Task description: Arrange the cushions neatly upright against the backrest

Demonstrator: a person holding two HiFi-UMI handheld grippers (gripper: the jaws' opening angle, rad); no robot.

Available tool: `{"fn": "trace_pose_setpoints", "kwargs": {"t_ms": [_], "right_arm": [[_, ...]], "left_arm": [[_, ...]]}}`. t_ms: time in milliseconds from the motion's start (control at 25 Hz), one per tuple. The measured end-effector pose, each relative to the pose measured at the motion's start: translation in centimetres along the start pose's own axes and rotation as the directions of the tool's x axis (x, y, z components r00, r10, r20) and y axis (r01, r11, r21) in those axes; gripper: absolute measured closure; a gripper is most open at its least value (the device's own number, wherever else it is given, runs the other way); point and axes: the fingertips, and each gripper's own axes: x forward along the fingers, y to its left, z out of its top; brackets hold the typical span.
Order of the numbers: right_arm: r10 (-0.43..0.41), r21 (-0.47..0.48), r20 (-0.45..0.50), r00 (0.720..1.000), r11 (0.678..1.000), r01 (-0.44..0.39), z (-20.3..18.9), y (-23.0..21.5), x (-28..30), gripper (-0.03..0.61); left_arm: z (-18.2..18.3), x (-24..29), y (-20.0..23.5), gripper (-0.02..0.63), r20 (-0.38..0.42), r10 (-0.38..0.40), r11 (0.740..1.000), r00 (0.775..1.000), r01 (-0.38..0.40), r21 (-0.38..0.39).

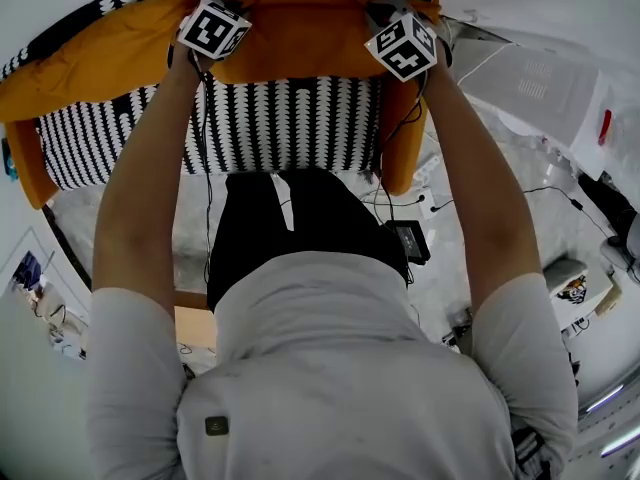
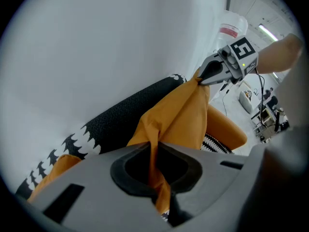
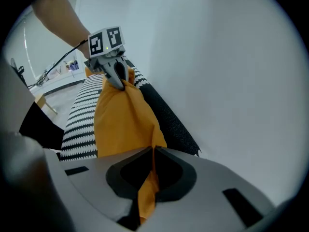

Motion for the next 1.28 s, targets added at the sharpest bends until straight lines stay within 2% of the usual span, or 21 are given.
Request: {"fn": "trace_pose_setpoints", "kwargs": {"t_ms": [240, 440, 560, 840, 960, 1080, 1280], "right_arm": [[-0.011, 0.021, 0.007, 1.0, 1.0, 0.011, -0.2, -0.3, -0.5, 0.538], [-0.05, 0.051, 0.009, 0.999, 0.997, 0.05, 0.1, -1.2, -1.3, 0.466], [-0.069, 0.088, 0.039, 0.997, 0.994, 0.066, 0.8, -1.3, -3.0, 0.439], [-0.124, 0.185, 0.154, 0.98, 0.978, 0.095, 3.1, 0.2, -9.6, 0.439], [-0.153, 0.219, 0.199, 0.968, 0.97, 0.108, 4.4, 1.3, -12.8, 0.439], [-0.172, 0.241, 0.249, 0.953, 0.964, 0.111, 5.8, 2.2, -15.7, 0.439], [-0.167, 0.285, 0.33, 0.929, 0.956, 0.07, 7.4, 4.5, -19.8, 0.439]], "left_arm": [[0.5, -1.0, -0.5, 0.566, 0.041, -0.011, 1.0, 0.999, 0.011, 0.008], [0.9, -2.4, -1.2, 0.497, 0.088, -0.028, 1.0, 0.996, 0.027, 0.01], [1.7, -4.3, -1.9, 0.459, 0.135, -0.025, 1.0, 0.991, 0.027, -0.01], [2.7, -10.7, -4.3, 0.453, 0.25, 0.037, 0.997, 0.968, -0.019, -0.074], [2.8, -13.8, -5.5, 0.453, 0.293, 0.071, 0.993, 0.953, -0.041, -0.109], [3.6, -17.2, -6.6, 0.453, 0.356, 0.105, 0.989, 0.928, -0.06, -0.137], [4.3, -22.8, -9.6, 0.453, 0.436, 0.148, 0.983, 0.888, -0.083, -0.164]]}}
